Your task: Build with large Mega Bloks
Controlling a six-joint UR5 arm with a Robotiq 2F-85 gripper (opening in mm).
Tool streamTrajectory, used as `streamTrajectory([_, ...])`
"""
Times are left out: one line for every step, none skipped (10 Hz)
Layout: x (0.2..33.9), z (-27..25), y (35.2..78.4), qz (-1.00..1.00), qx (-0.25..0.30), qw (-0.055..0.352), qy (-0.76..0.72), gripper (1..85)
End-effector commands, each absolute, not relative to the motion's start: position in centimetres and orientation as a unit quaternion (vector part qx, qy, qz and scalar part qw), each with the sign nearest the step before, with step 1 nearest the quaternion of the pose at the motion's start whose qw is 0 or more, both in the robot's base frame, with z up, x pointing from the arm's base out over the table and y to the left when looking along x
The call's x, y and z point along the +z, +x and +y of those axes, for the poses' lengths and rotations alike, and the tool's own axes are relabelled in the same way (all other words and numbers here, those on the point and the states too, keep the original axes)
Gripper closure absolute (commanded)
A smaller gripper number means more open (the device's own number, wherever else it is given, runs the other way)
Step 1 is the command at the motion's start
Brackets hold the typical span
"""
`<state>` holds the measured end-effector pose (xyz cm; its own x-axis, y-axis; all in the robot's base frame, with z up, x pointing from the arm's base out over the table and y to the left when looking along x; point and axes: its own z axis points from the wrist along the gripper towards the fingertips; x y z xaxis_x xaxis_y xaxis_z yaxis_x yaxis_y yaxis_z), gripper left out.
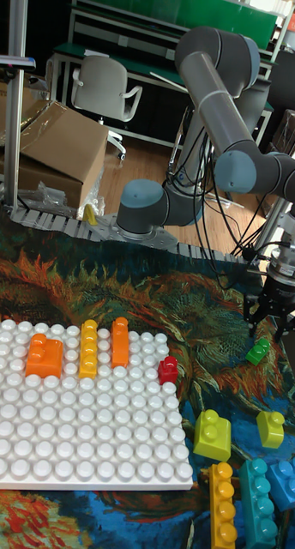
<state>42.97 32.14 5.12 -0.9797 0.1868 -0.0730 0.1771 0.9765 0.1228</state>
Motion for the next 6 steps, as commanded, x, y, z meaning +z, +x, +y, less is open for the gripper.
streamTrajectory([4.9, 32.0, 42.4, 0.993, 0.055, 0.029, 0.102, 32.3])
streamTrajectory([4.3, 32.0, 42.7, 0.992, 0.055, 0.029, 0.109, 32.3])
streamTrajectory([3.3, 32.7, 43.3, 0.99, 0.064, 0.03, 0.119, 32.3])
streamTrajectory([2.7, 32.8, 43.5, 0.99, 0.061, 0.032, 0.122, 32.3])
streamTrajectory([2.5, 33.0, 43.4, 0.99, 0.061, 0.032, 0.123, 32.3])
streamTrajectory([2.6, 33.0, 43.4, 0.99, 0.061, 0.031, 0.123, 32.3])
